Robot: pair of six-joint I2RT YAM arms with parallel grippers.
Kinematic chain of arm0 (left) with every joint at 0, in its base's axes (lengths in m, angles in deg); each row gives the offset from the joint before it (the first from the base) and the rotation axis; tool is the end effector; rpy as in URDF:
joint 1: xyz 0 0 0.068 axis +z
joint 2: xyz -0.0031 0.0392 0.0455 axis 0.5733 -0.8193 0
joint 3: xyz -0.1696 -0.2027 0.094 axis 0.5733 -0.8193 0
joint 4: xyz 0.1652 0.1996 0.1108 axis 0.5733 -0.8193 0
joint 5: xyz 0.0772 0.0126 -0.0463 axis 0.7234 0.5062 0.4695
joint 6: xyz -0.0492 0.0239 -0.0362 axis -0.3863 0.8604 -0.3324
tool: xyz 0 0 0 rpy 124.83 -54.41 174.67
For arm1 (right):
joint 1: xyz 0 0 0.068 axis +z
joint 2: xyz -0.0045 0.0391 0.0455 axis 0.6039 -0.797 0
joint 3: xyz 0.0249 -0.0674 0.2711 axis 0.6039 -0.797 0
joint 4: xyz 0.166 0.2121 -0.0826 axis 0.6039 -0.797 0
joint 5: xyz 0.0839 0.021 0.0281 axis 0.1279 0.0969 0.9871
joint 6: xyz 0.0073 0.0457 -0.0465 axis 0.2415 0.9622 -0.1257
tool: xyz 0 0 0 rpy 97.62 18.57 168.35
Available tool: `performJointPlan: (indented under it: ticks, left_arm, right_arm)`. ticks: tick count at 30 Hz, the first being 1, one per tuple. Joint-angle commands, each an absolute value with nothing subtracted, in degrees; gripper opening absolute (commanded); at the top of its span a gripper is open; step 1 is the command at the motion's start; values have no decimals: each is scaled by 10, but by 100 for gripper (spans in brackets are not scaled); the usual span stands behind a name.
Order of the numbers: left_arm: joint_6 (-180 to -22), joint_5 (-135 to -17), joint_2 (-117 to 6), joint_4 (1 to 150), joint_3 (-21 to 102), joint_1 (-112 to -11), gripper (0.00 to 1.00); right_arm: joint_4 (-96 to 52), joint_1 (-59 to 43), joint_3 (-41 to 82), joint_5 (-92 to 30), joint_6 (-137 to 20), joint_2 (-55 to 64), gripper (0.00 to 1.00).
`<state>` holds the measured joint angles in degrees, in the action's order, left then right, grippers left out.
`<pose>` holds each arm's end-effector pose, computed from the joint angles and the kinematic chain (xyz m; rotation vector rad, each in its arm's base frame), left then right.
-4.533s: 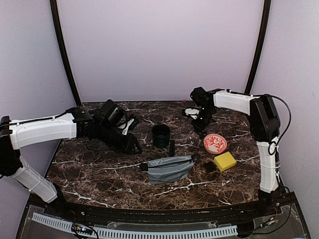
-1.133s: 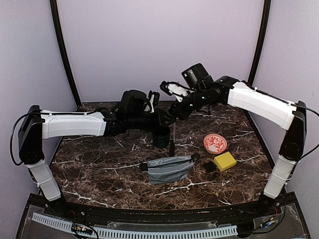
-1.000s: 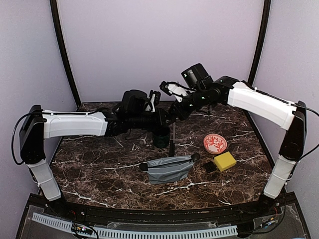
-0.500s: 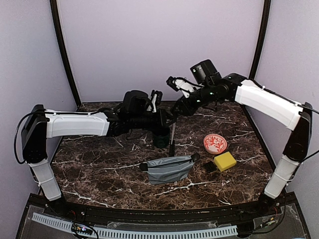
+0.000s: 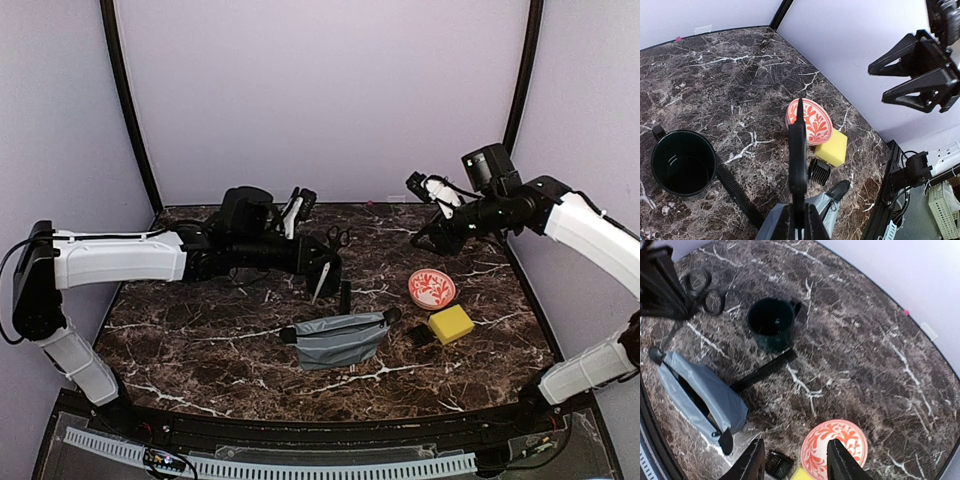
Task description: Sort the hair-cutting tools
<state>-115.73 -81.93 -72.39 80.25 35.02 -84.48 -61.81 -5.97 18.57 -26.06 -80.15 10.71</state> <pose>0.2601 -0.3240 0.2810 0.5887 1.9742 -1.0967 0.2591 0.1696 0.3484 -1.0015 2.0829 0.3956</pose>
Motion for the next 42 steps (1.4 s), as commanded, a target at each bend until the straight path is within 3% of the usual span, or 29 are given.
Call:
performJointPlan:
  ticks: [1, 8, 13, 23, 30, 32, 35, 42]
  left_arm:
    - [-1072, -849, -661, 779, 327, -844, 0]
    - [-1017, -940, -623, 803, 297, -852, 0]
    - [-1013, -899, -604, 849, 268, -882, 0]
    - [-950, -773, -657, 746, 354, -954, 0]
    - [-937, -789, -669, 734, 381, -958, 0]
    - [-928, -799, -675, 730, 389, -958, 0]
    - [-914, -817, -687, 729, 398, -958, 0]
    - [-875, -831, -720, 774, 384, -958, 0]
  right_arm:
    - [-662, -66, 145, -195, -843, 132, 43]
    - [-687, -66, 61, -106, -867, 117, 46]
    - [-683, -66, 42, -43, -848, 76, 47]
    - [-704, -66, 82, 31, -833, -23, 44]
    - [-690, -66, 84, 72, -818, -53, 41]
    - [-684, -66, 86, 65, -809, -73, 38]
    - [-687, -67, 94, 81, -808, -86, 23]
    - [-689, -77, 98, 104, -811, -93, 0]
